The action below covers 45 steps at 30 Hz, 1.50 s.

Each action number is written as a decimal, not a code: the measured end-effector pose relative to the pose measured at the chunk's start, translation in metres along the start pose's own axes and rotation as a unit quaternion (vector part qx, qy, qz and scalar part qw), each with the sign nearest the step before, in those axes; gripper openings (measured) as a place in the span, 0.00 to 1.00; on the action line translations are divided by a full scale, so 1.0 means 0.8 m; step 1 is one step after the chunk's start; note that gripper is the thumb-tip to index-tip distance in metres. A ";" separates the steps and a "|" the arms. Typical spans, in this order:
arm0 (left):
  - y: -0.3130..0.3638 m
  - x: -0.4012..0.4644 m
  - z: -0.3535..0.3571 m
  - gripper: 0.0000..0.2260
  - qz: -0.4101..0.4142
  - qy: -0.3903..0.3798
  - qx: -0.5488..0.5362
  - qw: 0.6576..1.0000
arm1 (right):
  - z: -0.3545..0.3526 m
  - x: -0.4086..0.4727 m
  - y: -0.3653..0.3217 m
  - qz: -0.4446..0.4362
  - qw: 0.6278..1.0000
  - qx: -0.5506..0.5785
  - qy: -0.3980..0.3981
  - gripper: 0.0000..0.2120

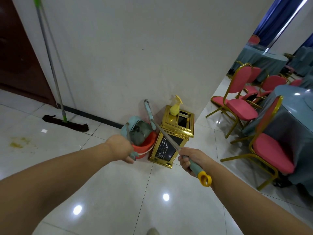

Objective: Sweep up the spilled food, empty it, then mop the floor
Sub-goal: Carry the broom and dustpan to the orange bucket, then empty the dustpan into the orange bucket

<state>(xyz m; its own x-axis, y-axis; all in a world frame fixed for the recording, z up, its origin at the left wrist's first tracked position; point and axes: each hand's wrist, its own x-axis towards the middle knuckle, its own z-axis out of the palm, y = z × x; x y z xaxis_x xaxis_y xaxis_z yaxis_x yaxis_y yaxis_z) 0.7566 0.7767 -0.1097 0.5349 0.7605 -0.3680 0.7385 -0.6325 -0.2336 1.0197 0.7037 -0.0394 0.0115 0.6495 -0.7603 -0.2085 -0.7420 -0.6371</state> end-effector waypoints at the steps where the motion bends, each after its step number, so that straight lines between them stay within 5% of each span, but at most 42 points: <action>1: -0.004 -0.003 -0.005 0.23 -0.020 0.014 -0.011 1.000 | 0.002 -0.001 0.001 -0.002 1.000 0.000 0.000 0.03; 10: -0.050 -0.042 -0.025 0.27 -0.253 0.088 -0.202 0.942 | 0.030 -0.014 -0.003 -0.007 1.000 0.009 -0.011 0.03; 17: -0.074 -0.098 0.032 0.29 -0.397 0.179 -0.408 0.802 | 0.075 -0.002 -0.007 0.003 0.999 -0.018 -0.027 0.03; 27: -0.079 -0.186 0.096 0.27 -0.460 0.224 -0.657 0.554 | 0.184 0.005 0.000 0.039 0.993 -0.066 -0.091 0.04; 30: -0.088 -0.207 0.104 0.26 -0.456 0.217 -0.700 0.506 | 0.222 0.002 0.006 0.058 0.989 -0.082 -0.108 0.07; 45: -0.096 -0.187 0.144 0.25 -0.460 0.147 -0.717 0.503 | 0.319 0.098 0.013 0.136 0.968 -0.174 -0.120 0.04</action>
<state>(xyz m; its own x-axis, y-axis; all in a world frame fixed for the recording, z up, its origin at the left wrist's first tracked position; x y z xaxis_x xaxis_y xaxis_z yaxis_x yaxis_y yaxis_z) 0.5724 0.6945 -0.1403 -0.4219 0.7560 -0.5005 0.1527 0.6033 0.7827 0.7690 0.7893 -0.0737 -0.2335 0.4110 -0.8812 0.1700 -0.8751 -0.4532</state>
